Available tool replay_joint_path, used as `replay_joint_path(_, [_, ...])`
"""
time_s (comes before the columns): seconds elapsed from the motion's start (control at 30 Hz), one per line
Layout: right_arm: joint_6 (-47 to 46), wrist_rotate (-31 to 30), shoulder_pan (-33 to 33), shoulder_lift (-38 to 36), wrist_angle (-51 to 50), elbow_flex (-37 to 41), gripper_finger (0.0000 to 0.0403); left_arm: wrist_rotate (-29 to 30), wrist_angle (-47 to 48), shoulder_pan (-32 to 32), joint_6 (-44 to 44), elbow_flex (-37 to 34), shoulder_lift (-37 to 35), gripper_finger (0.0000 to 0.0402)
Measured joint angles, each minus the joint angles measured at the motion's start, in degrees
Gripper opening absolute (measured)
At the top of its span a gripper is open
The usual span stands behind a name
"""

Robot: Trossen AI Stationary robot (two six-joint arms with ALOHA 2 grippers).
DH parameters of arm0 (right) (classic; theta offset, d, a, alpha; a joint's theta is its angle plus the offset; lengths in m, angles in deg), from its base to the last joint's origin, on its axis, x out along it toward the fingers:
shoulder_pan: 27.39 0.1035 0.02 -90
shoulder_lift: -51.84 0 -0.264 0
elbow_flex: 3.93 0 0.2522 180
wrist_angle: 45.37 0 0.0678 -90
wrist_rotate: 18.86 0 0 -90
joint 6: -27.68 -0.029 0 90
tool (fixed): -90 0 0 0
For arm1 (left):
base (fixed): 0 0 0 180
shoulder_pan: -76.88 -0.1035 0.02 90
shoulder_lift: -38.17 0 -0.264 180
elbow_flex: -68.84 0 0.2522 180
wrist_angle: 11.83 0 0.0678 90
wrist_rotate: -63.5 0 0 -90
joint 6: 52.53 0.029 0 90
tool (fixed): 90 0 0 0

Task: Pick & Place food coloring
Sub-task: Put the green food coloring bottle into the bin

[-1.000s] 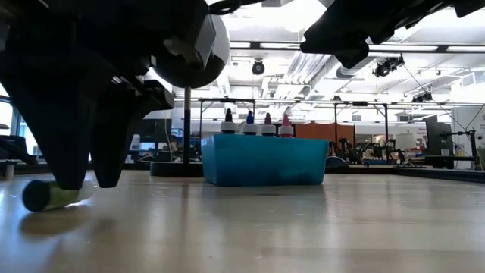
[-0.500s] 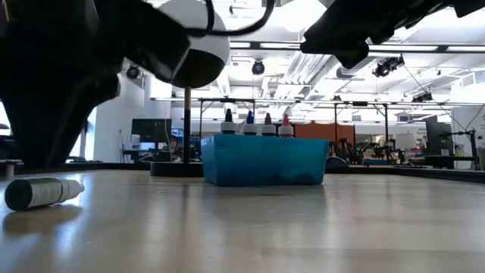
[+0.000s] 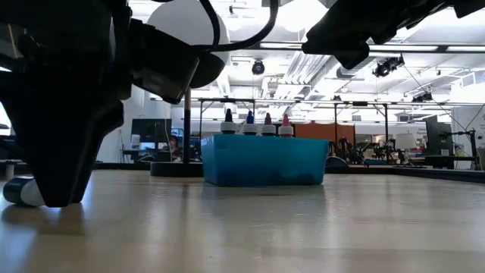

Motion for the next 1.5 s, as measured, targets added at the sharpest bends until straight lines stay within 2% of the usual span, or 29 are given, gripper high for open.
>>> replay_joint_path(0.17, [0.0, 0.0, 0.0, 0.0, 0.0, 0.0, 0.0103, 0.3, 0.0, 0.0, 4.0, -0.8, -0.1, 0.0159])
replay_joint_path(0.4, [0.0, 0.5, 0.0, 0.0, 0.0, 0.0, 0.0103, 0.9, 1.0, 0.0, 17.6, -0.4, 0.0, 0.0122])
replay_joint_path(0.53, [0.0, 0.5, 0.0, 0.0, 0.0, 0.0, 0.0103, 1.4, 1.2, 0.0, 20.8, -0.3, 0.1, 0.0111])
replay_joint_path(0.7, [0.0, 0.5, 0.0, 0.0, 0.1, 0.0, 0.0103, 2.8, 1.8, 0.0, 20.9, -0.3, 0.2, 0.0103])
replay_joint_path(0.97, [0.0, -0.2, 0.0, 0.0, 0.1, 0.0, 0.0103, 4.6, 2.1, 0.1, 15.1, 0.7, 0.3, 0.0036])
replay_joint_path(1.13, [0.0, -1.0, 0.0, 0.0, 0.1, 0.0, 0.0103, 4.6, 2.3, 0.1, 13.4, 1.3, 0.5, 0.0035])
replay_joint_path(1.3, [-2.6, 1.9, 0.0, -0.6, 0.1, 0.0, 0.0103, 11.0, 1.8, -0.2, 14.1, 5.0, 0.7, 0.0037])
replay_joint_path(1.5, [-5.2, 4.5, 2.1, -1.3, -2.2, 0.0, 0.0103, 26.9, 1.7, -3.7, 18.1, 12.1, 0.6, 0.0037])
